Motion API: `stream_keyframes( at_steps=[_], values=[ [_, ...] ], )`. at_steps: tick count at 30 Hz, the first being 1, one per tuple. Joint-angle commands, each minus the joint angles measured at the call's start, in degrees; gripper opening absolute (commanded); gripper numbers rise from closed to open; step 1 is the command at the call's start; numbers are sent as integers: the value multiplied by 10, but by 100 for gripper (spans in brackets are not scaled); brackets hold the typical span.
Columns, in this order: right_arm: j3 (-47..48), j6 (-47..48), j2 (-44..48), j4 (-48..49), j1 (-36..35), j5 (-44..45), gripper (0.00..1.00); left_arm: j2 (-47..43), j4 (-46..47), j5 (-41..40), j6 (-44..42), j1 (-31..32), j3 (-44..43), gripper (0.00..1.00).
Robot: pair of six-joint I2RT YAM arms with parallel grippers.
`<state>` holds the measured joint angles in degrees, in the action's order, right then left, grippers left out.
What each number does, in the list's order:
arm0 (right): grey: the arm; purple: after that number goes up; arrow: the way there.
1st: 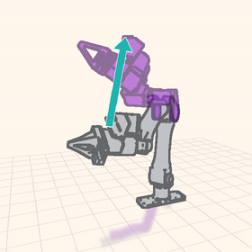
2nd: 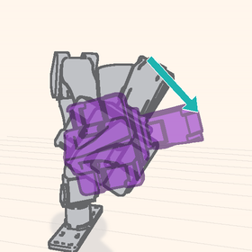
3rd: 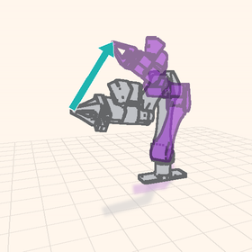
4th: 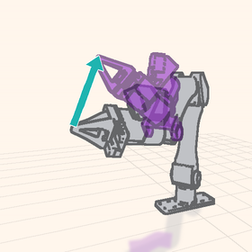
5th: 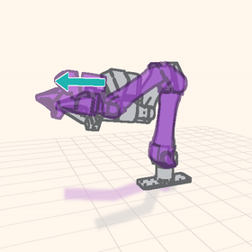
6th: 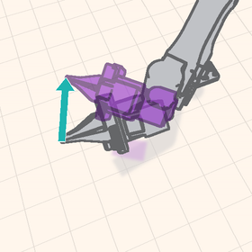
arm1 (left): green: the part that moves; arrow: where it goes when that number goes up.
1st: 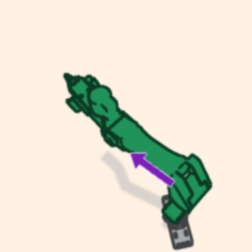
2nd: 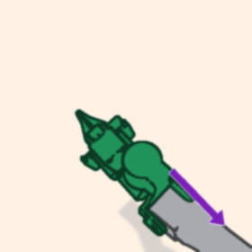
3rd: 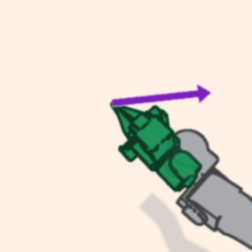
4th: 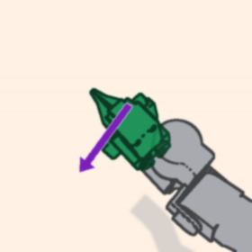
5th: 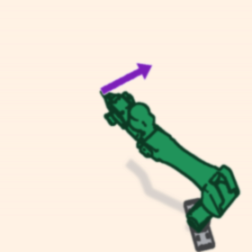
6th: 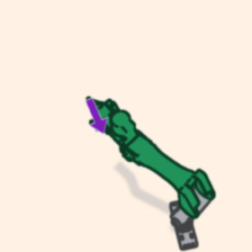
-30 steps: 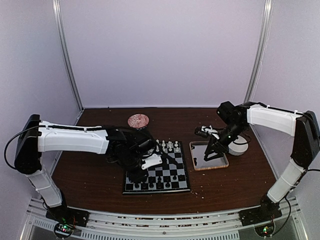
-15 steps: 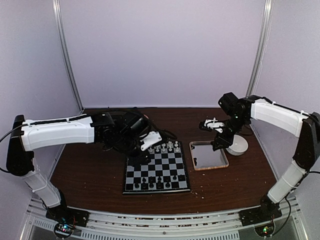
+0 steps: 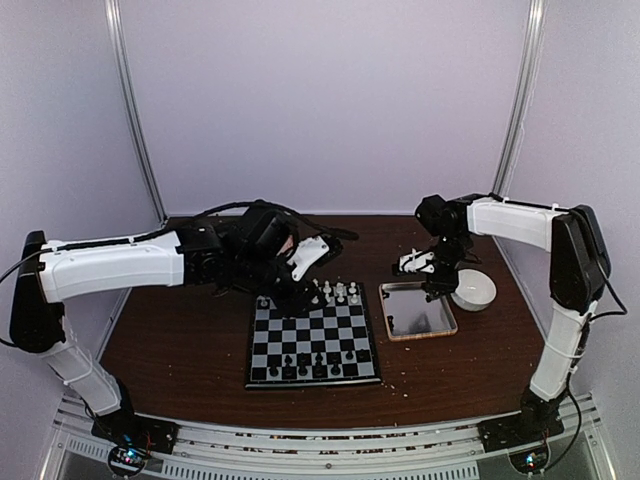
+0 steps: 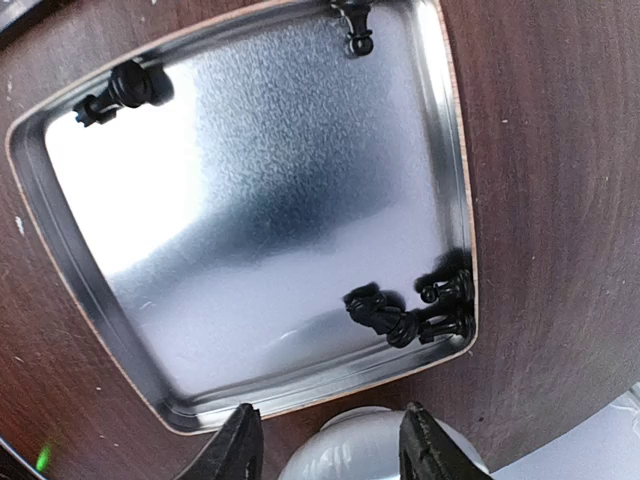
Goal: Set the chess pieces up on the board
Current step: Pick up the knight from the storage box.
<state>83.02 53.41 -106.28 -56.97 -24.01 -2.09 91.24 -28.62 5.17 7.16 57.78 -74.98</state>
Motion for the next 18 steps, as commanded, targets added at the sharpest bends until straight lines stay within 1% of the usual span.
stream_keyframes(
  at_steps=[1,3,6,12,18],
  values=[
    [20,91,-28,21,7,41,48,-24,47,13,18,-5,21,33],
    [18,114,-37,34,8,41,48,-26,50,13,20,-5,28,33],
    [30,136,-53,31,8,38,48,-26,51,16,22,-5,34,33],
    [72,144,-96,-4,11,38,47,-27,64,16,28,-5,50,33],
    [122,147,-146,-69,13,37,47,-20,60,20,26,-6,48,33]
  ],
)
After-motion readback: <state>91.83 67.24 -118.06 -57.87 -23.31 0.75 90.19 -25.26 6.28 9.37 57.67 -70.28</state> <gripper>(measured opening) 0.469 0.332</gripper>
